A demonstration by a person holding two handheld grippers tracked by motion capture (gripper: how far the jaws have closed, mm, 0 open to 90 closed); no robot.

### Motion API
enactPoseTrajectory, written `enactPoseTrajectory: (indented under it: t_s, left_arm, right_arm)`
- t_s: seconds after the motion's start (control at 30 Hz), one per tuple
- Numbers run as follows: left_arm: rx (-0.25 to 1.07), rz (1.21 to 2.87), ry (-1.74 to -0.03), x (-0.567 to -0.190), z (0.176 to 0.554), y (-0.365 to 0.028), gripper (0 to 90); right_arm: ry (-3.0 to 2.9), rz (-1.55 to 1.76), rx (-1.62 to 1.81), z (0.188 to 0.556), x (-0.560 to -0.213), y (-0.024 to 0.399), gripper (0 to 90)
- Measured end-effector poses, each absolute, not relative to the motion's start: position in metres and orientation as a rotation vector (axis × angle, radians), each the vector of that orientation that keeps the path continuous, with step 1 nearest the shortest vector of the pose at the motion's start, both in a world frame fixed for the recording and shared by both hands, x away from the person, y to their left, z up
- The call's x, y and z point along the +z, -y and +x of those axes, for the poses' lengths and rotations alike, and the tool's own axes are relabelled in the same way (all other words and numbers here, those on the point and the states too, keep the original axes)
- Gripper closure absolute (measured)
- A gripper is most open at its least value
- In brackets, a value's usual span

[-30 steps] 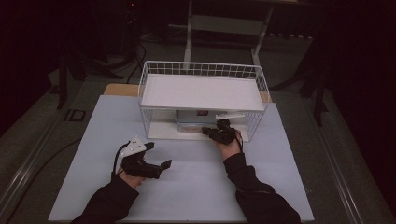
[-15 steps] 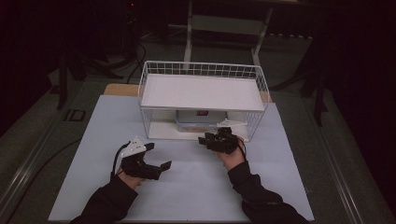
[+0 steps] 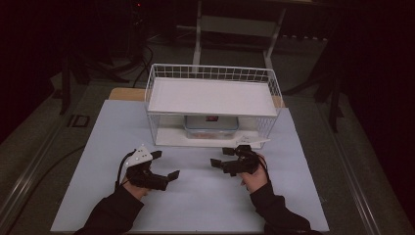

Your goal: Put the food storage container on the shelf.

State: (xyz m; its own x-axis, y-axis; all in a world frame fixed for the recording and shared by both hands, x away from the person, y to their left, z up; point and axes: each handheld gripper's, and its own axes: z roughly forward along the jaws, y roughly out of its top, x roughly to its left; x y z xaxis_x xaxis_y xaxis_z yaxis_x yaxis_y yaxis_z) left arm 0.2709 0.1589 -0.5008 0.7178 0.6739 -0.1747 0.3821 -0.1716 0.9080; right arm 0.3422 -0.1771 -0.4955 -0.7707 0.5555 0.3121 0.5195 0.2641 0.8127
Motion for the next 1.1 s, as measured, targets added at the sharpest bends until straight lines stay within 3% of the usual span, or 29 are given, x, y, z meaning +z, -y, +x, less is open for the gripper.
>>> enactPoseTrajectory:
  t_s: [1.1]
  left_arm:
    - [0.323, 1.810, -0.811, -0.501, 0.258, -0.165, 0.0]
  right_arm:
    - [-2.277, 1.092, 1.423, 0.270, -0.505, 0.265, 19.2]
